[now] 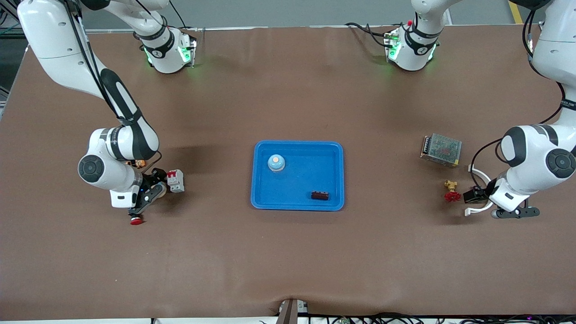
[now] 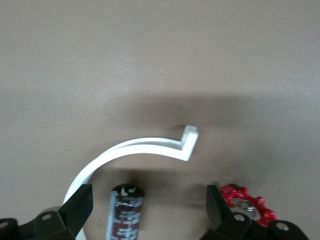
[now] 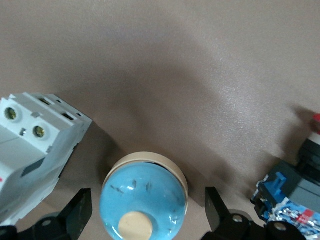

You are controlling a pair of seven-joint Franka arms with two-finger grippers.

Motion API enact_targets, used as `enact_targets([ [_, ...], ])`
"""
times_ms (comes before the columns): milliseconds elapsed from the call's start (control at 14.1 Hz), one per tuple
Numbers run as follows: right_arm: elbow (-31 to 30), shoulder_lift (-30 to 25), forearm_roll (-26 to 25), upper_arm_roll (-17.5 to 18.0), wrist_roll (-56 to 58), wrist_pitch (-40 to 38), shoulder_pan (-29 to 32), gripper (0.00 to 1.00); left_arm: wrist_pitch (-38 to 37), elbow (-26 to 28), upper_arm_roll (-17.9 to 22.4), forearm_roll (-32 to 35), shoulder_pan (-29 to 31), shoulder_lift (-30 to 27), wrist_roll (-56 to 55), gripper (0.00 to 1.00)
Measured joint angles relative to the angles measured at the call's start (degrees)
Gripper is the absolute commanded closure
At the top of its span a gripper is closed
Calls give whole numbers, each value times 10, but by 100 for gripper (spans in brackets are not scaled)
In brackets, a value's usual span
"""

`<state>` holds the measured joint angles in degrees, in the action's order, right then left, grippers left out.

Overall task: Place electrolytic capacitor and blue bell in tray
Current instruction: 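Grasp the second bell with the right gripper while the left approaches a capacitor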

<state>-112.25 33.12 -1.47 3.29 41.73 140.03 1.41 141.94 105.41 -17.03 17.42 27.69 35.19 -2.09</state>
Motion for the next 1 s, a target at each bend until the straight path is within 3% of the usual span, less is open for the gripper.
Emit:
enact_targets([
  [71, 0, 0, 0, 0, 3, 0, 0, 17, 2, 2, 0, 4, 5, 0, 1, 0],
  [284, 0, 0, 0, 0, 8, 0, 7, 34, 7, 5, 0, 6, 10, 0, 3, 0],
  [498, 2, -2, 0, 1, 9, 0, 12, 45, 13, 12, 0, 6, 10, 0, 3, 0],
  [995, 3, -1, 0, 1, 9, -2, 12, 50, 36, 36, 1, 6, 11, 0, 3, 0],
])
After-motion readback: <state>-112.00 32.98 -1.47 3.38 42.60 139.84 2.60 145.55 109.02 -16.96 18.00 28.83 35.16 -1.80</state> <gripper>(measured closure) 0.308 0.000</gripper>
